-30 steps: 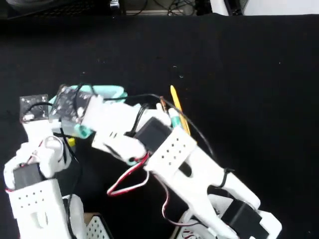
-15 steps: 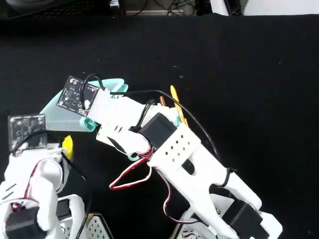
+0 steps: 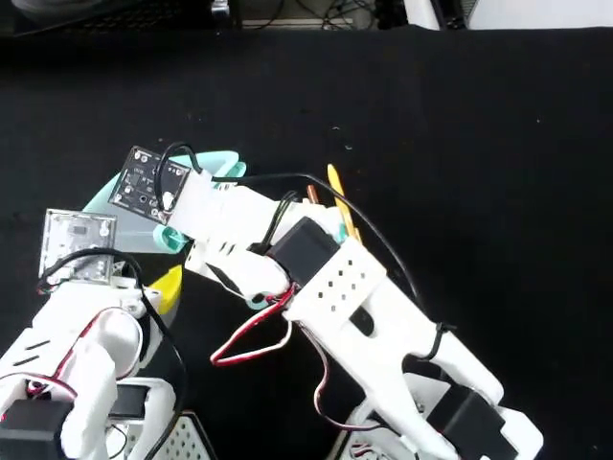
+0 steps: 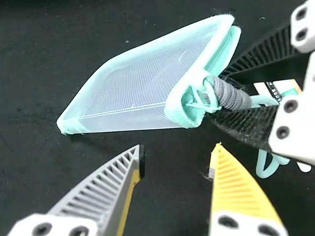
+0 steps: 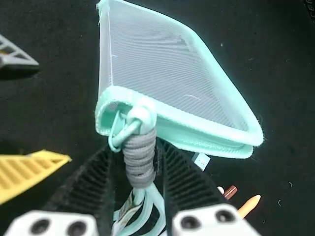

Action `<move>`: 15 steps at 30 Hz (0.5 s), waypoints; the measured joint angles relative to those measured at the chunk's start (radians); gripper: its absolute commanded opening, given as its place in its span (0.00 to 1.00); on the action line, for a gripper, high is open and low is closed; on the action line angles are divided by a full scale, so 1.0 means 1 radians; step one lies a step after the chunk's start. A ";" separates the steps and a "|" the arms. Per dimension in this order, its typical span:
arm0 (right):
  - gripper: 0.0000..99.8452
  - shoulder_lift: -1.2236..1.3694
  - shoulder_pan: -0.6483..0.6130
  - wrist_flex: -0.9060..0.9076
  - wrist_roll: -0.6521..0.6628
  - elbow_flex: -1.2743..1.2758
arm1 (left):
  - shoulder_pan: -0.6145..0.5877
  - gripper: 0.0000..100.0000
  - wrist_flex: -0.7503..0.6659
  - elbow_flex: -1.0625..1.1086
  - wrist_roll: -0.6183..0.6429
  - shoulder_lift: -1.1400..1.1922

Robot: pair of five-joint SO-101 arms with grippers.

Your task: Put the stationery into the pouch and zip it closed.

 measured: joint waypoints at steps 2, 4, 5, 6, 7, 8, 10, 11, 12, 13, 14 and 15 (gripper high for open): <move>0.01 0.000 0.000 0.000 0.000 0.000 | 0.000 0.24 -0.011 0.000 0.021 0.003; 0.01 0.000 0.000 0.000 0.000 0.000 | 0.000 0.24 -0.046 0.012 0.032 0.003; 0.01 0.000 0.000 0.000 0.000 0.000 | 0.000 0.24 -0.063 0.028 0.034 0.003; 0.01 0.000 0.000 0.000 0.000 0.000 | 0.000 0.24 -0.077 0.046 0.035 0.003; 0.01 0.000 0.000 0.000 0.000 0.000 | 0.000 0.24 -0.089 0.068 0.037 0.003; 0.01 0.000 0.000 0.000 0.000 0.000 | 0.000 0.24 -0.097 0.080 0.037 0.003; 0.01 0.000 0.000 0.000 0.000 0.000 | 0.000 0.24 -0.109 0.086 0.037 0.005; 0.01 0.000 0.000 0.000 0.000 0.000 | -0.002 0.24 -0.114 0.089 0.037 0.005; 0.01 0.000 0.000 0.000 0.000 0.000 | -0.017 0.24 -0.126 0.092 0.037 0.005; 0.01 0.000 0.000 0.000 0.000 0.000 | -0.038 0.24 -0.141 0.101 0.037 0.005; 0.01 0.000 -0.002 0.000 0.000 0.000 | -0.061 0.24 -0.158 0.110 0.037 0.006; 0.01 0.000 -0.008 0.000 0.000 0.000 | -0.083 0.24 -0.176 0.126 0.037 0.006</move>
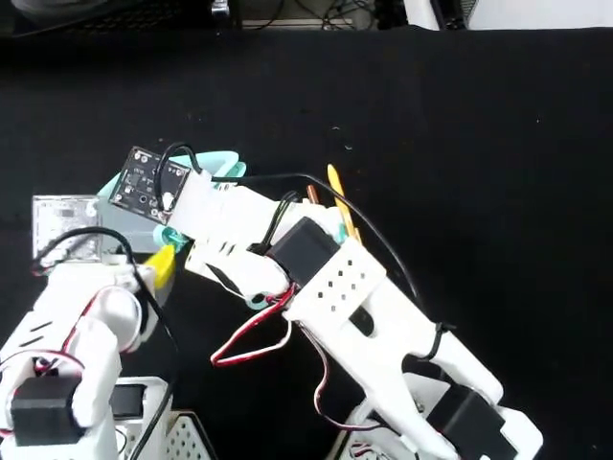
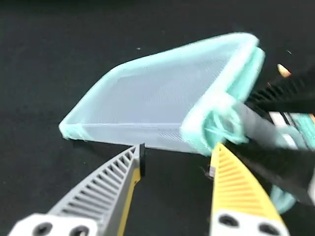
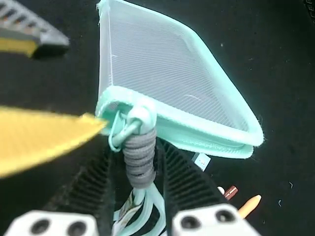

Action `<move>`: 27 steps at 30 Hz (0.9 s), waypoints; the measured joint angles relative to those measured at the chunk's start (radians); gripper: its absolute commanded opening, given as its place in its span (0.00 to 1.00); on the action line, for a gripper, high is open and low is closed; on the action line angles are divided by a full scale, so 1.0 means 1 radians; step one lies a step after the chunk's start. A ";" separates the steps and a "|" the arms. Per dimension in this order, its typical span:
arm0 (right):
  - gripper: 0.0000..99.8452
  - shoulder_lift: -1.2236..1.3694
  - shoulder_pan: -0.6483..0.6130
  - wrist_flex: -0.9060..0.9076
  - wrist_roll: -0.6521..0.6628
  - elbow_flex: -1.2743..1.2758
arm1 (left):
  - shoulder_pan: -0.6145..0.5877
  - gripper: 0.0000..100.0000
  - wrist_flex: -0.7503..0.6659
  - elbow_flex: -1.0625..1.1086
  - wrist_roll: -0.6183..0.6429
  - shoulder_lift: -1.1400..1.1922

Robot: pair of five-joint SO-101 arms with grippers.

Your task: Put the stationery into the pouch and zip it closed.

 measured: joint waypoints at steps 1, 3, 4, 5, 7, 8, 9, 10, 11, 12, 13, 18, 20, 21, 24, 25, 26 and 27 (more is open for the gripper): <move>0.01 0.000 -0.008 0.000 0.000 0.000 | -0.018 0.24 -0.014 0.012 0.000 0.000; 0.01 0.000 -0.012 0.000 0.000 0.000 | -0.035 0.24 -0.028 0.035 0.000 0.000; 0.01 0.000 -0.012 0.000 0.000 0.000 | -0.038 0.24 -0.032 0.041 0.000 0.000; 0.01 0.002 -0.012 0.000 0.000 0.000 | -0.038 0.24 -0.034 0.048 0.000 0.000; 0.01 0.002 -0.014 0.000 0.000 0.000 | -0.038 0.24 -0.038 0.049 0.000 0.000; 0.01 0.002 -0.014 0.000 0.000 0.000 | -0.038 0.24 -0.040 0.049 0.000 0.000; 0.01 0.002 -0.014 0.000 0.000 0.000 | -0.040 0.24 -0.040 0.049 0.000 0.000; 0.01 0.002 -0.014 0.000 0.000 0.000 | -0.040 0.24 -0.040 0.049 0.000 0.000; 0.01 0.002 -0.014 0.000 0.000 0.000 | -0.043 0.24 -0.040 0.049 0.000 0.000; 0.01 0.002 -0.014 0.000 0.000 0.000 | -0.043 0.24 -0.040 0.049 0.000 0.000; 0.01 0.002 -0.014 0.000 0.000 0.000 | -0.044 0.24 -0.040 0.049 0.000 0.000; 0.01 0.002 -0.014 -0.012 -0.002 0.000 | -0.046 0.25 -0.021 0.008 0.000 0.005; 0.01 0.002 -0.014 -0.014 0.000 0.000 | -0.046 0.27 0.000 -0.026 0.000 0.005; 0.01 0.002 -0.014 -0.017 0.000 0.000 | -0.046 0.27 0.011 -0.043 0.000 0.005; 0.01 0.002 -0.014 -0.017 0.000 0.000 | -0.046 0.28 0.041 -0.089 0.000 0.005; 0.01 0.002 -0.014 -0.017 0.000 0.000 | -0.046 0.28 0.046 -0.098 0.000 0.005; 0.01 0.002 -0.014 -0.017 0.000 0.000 | -0.046 0.28 0.049 -0.103 0.000 0.005; 0.01 0.002 -0.014 -0.017 0.000 0.000 | -0.046 0.28 0.049 -0.106 0.009 0.005</move>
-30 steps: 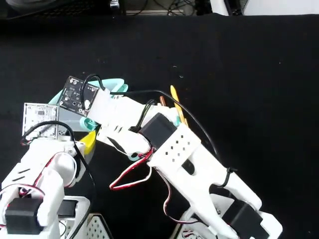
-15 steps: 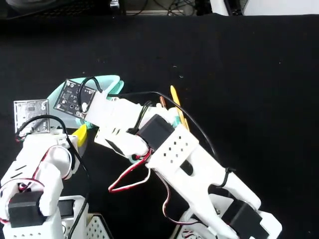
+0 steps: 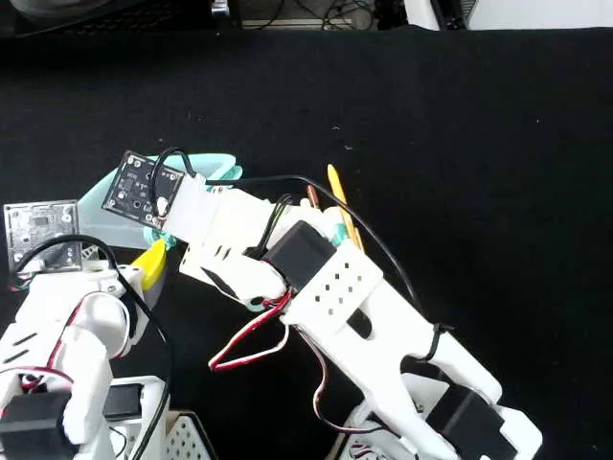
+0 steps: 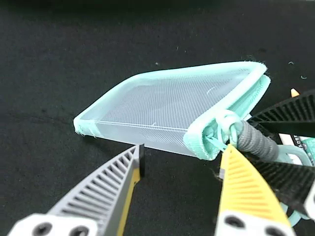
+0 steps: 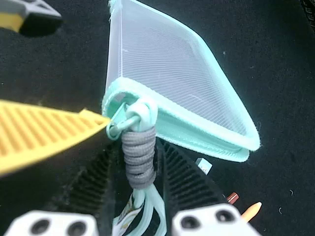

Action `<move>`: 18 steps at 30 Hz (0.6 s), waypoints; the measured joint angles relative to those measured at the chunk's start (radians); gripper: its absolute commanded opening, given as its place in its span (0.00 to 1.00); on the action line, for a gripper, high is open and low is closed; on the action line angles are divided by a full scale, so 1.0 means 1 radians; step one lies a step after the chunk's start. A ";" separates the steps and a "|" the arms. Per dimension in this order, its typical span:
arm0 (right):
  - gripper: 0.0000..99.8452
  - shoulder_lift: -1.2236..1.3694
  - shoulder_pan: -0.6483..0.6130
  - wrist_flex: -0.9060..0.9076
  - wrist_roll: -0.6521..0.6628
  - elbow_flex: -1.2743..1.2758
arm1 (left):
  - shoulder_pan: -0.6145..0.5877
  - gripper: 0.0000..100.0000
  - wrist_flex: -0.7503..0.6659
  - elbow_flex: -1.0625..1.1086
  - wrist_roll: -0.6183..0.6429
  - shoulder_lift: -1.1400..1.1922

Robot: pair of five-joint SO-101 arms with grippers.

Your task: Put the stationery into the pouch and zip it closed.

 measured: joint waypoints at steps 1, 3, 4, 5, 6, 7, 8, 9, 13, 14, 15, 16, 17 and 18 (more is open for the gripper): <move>0.01 0.000 0.000 0.000 0.000 0.000 | 0.000 0.28 0.000 -0.002 0.011 0.000; 0.01 0.000 0.000 0.000 0.000 0.000 | 0.000 0.28 0.000 -0.002 0.021 0.006; 0.01 0.000 0.000 0.000 0.000 0.000 | 0.000 0.28 0.000 -0.002 0.025 0.017; 0.01 0.000 0.000 0.000 0.000 0.000 | 0.000 0.28 -0.005 -0.002 0.026 0.035; 0.01 0.000 0.000 0.000 0.000 0.000 | 0.000 0.28 -0.012 -0.002 0.026 0.058; 0.01 0.000 0.000 0.000 0.000 0.000 | 0.000 0.28 -0.020 -0.002 0.026 0.086; 0.01 0.000 0.000 0.000 0.000 0.000 | 0.000 0.28 -0.029 -0.002 0.026 0.115; 0.01 0.000 0.000 0.000 0.000 0.000 | -0.002 0.28 -0.043 -0.002 0.026 0.147; 0.01 0.000 0.002 0.000 -0.002 0.000 | -0.006 0.27 -0.072 -0.020 0.026 0.244; 0.01 0.000 0.002 0.000 -0.003 0.000 | -0.006 0.27 -0.072 -0.029 0.026 0.255; 0.01 0.000 0.002 0.000 -0.003 0.000 | -0.006 0.27 -0.072 -0.037 0.026 0.261; 0.01 0.000 0.002 0.000 -0.003 0.000 | -0.006 0.27 -0.072 -0.041 0.026 0.265; 0.01 0.000 0.002 0.000 -0.003 0.000 | -0.006 0.24 -0.072 -0.044 0.026 0.267; 0.01 0.000 0.002 0.000 -0.003 0.000 | -0.006 0.20 -0.072 -0.046 0.026 0.270</move>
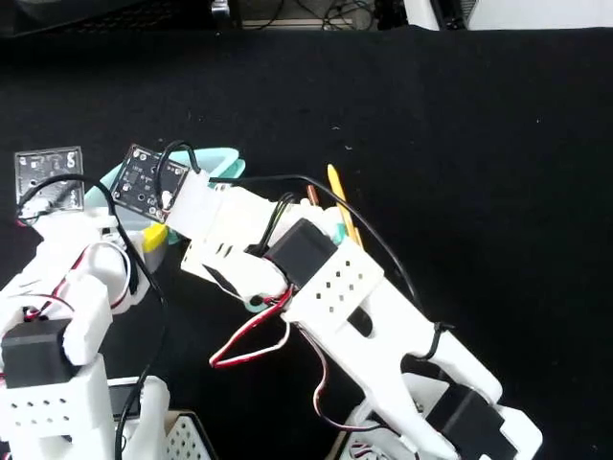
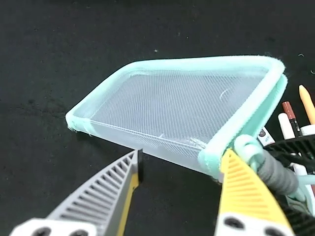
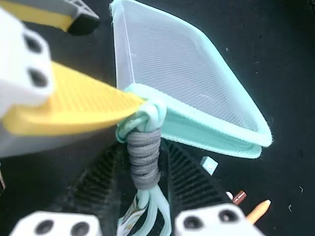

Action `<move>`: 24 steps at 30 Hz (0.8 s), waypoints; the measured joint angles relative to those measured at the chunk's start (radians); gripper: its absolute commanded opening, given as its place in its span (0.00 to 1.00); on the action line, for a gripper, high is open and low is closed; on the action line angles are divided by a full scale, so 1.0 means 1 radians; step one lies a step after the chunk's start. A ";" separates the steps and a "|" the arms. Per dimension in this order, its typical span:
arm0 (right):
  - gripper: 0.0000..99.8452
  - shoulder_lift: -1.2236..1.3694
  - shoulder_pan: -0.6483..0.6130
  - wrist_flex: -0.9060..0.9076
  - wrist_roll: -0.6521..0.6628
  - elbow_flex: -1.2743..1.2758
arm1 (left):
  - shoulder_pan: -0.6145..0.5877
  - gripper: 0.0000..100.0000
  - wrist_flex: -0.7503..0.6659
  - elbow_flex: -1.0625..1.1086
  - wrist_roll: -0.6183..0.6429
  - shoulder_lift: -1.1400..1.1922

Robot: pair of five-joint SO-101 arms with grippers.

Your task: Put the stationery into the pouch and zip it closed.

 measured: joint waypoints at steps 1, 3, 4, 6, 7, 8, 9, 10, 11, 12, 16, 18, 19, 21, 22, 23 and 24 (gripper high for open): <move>0.01 0.000 0.000 0.000 0.000 0.000 | 0.000 0.16 0.000 -0.002 0.000 0.000; 0.01 0.000 0.000 0.000 0.000 0.000 | 0.002 0.08 0.003 -0.009 0.002 0.000; 0.01 0.000 0.000 0.000 0.000 0.000 | 0.003 0.08 0.008 -0.017 0.002 0.000; 0.01 0.000 -0.003 0.000 0.000 0.000 | 0.003 0.07 0.012 -0.029 -0.018 0.000; 0.01 0.000 -0.003 0.000 0.000 0.000 | 0.003 0.07 0.012 -0.034 -0.032 0.000; 0.01 0.000 -0.003 0.000 0.000 0.000 | 0.003 0.07 0.012 -0.035 -0.038 0.000; 0.01 0.000 -0.005 0.000 0.000 0.000 | 0.003 0.07 0.012 -0.037 -0.043 0.000; 0.01 0.000 -0.005 0.000 0.000 0.000 | 0.003 0.07 0.012 -0.037 -0.046 0.000; 0.01 0.000 -0.005 -0.003 0.000 0.000 | 0.003 0.07 0.012 -0.037 -0.048 0.000; 0.01 0.000 -0.005 -0.008 0.000 0.000 | 0.003 0.06 0.012 -0.038 -0.052 0.000; 0.01 0.000 0.040 -0.018 0.002 0.000 | 0.003 0.05 0.012 -0.038 -0.052 0.000; 0.01 0.000 0.071 -0.029 0.003 0.000 | 0.005 0.05 0.012 -0.038 -0.052 0.000; 0.01 0.000 0.083 -0.031 0.003 0.000 | 0.005 0.05 0.012 -0.038 -0.052 0.000; 0.01 0.000 0.103 -0.040 0.003 0.000 | 0.002 0.05 0.012 -0.038 -0.052 0.000; 0.01 0.000 0.110 -0.044 0.003 0.000 | -0.011 0.05 0.012 -0.038 -0.052 0.000; 0.01 0.000 0.118 -0.048 0.002 0.000 | -0.028 0.05 0.012 -0.040 -0.052 0.000; 0.01 0.000 0.127 -0.052 -0.009 0.000 | -0.044 0.05 0.012 -0.040 -0.052 0.000</move>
